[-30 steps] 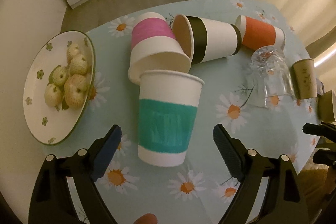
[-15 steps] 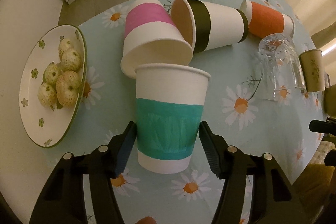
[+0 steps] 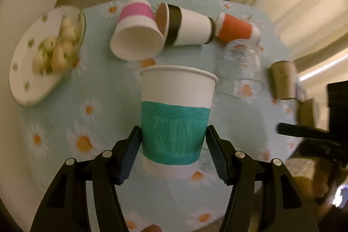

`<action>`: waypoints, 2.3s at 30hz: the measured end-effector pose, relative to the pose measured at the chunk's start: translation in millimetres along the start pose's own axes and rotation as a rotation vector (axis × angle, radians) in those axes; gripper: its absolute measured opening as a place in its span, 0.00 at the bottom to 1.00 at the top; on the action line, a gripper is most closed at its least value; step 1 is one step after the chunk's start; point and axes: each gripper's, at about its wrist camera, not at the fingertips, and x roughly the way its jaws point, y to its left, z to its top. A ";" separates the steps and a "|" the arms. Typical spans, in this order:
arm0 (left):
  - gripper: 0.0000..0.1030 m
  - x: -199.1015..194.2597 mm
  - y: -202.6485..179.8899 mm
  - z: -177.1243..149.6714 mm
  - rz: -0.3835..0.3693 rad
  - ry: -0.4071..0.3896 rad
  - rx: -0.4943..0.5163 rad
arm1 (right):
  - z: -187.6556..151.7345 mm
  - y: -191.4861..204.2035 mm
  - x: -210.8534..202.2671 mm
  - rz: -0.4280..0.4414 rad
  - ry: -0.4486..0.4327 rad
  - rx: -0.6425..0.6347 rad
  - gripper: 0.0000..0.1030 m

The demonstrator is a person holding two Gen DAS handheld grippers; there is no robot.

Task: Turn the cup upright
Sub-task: 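Close the right gripper on the teal-banded cup and lift it, then rotate the held teal-banded cup upright and lower it onto the tablecloth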

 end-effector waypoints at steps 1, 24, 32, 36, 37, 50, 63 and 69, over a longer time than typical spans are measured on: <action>0.57 -1.6 -1.4 -7.7 -0.020 -0.002 -0.023 | -1.5 0.4 -0.8 0.004 0.002 0.001 0.82; 0.72 54.6 -68.9 -100.3 -0.289 -0.037 -0.355 | -42.1 -41.7 -34.1 -0.012 0.041 0.022 0.82; 0.76 48.5 -70.6 -98.0 -0.270 -0.041 -0.324 | -41.2 -39.8 -34.2 0.007 0.048 0.022 0.82; 0.76 43.3 -71.1 -101.1 -0.270 -0.044 -0.304 | -39.8 -35.7 -27.5 0.015 0.059 0.023 0.82; 0.76 42.2 -71.1 -102.2 -0.269 -0.044 -0.302 | -39.2 -35.8 -25.2 0.017 0.062 0.024 0.82; 0.76 10.1 -65.2 -141.9 -0.342 -0.108 -0.250 | -35.7 -11.3 25.9 -0.029 0.138 -0.022 0.82; 0.76 -7.7 -42.9 -199.9 -0.375 -0.227 -0.313 | -39.3 3.0 67.7 -0.220 0.213 -0.147 0.71; 0.76 -7.4 -32.1 -209.7 -0.372 -0.256 -0.353 | -40.2 12.0 74.7 -0.264 0.208 -0.192 0.62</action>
